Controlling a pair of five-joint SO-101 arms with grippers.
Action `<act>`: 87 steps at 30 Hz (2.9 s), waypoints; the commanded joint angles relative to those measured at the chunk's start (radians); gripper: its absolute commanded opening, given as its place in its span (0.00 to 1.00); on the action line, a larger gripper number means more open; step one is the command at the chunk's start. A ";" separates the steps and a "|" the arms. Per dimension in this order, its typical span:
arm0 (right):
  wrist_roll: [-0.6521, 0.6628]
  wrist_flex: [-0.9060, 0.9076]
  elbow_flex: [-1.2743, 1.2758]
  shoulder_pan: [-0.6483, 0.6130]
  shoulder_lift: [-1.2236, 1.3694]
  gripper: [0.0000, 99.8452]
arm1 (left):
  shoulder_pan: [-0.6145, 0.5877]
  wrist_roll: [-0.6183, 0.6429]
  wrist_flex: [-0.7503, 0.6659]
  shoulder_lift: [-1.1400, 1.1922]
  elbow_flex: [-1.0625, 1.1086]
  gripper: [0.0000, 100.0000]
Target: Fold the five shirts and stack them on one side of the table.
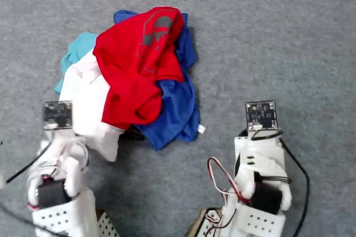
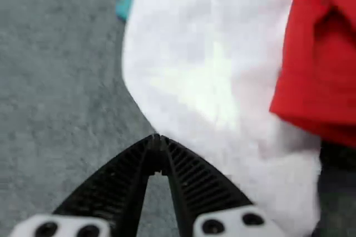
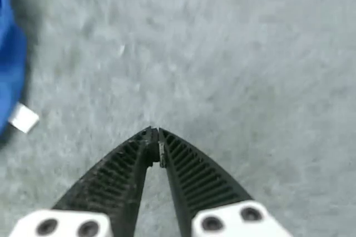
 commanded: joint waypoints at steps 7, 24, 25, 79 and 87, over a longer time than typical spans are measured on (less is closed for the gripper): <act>-0.181 0.164 -0.696 -0.249 0.622 0.07 | -0.040 0.141 -0.015 0.331 -0.471 0.02; -0.434 0.230 -1.845 -0.812 1.966 0.07 | -0.316 0.226 0.224 1.205 -0.996 0.29; -0.440 0.232 -1.913 -0.823 2.035 0.09 | -0.338 0.221 0.235 1.222 -0.996 0.31; -0.439 0.476 -2.864 -0.656 2.310 0.01 | -0.399 0.222 0.242 1.254 -0.882 0.36; -0.445 0.457 -2.858 -0.648 2.305 0.04 | -0.400 0.221 0.275 1.254 -0.890 0.36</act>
